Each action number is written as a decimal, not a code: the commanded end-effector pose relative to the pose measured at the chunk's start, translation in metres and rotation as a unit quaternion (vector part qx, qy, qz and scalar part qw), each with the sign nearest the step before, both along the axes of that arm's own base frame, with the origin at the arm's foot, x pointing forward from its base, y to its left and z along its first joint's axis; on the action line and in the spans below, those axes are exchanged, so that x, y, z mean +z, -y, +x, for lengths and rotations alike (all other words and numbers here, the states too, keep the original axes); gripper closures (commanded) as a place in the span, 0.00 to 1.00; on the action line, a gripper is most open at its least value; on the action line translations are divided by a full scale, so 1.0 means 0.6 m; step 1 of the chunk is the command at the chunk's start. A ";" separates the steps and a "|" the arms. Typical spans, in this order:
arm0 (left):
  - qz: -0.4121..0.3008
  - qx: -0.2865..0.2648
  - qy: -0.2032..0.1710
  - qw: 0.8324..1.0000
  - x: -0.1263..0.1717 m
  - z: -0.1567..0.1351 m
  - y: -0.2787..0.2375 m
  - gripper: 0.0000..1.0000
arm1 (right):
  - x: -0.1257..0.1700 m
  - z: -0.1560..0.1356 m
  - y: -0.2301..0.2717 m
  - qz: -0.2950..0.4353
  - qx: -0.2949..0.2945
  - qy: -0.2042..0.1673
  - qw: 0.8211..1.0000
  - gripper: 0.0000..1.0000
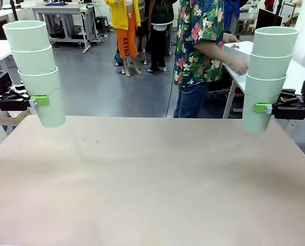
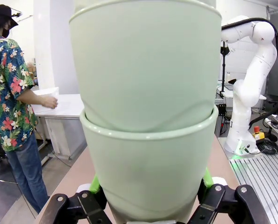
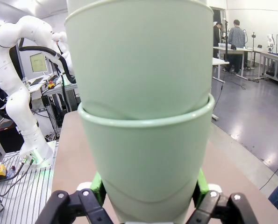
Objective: Stack the cups and store them in the basket.
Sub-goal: Place the stack of Reusable plastic cups into the Pantry Basket.
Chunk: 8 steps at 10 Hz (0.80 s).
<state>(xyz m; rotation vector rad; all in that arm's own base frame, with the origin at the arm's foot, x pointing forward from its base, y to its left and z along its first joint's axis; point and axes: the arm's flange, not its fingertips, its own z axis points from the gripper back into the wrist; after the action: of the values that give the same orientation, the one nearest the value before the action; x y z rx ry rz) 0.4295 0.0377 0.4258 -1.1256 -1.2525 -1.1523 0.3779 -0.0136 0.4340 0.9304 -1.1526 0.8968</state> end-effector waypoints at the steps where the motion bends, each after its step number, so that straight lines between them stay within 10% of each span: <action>1: -0.001 -0.002 0.005 1.000 0.007 -0.002 0.002 0.13 | 0.004 0.000 0.000 0.000 -0.002 0.003 1.000 0.13; 8: -0.001 -0.002 0.005 1.000 0.007 -0.002 0.002 0.13 | 0.004 0.000 0.000 0.000 -0.002 0.003 1.000 0.13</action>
<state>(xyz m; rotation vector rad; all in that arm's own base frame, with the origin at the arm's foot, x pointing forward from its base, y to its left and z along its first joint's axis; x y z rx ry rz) 0.4295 0.0377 0.4258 -1.1256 -1.2525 -1.1523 0.3779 -0.0136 0.4340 0.9304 -1.1526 0.8968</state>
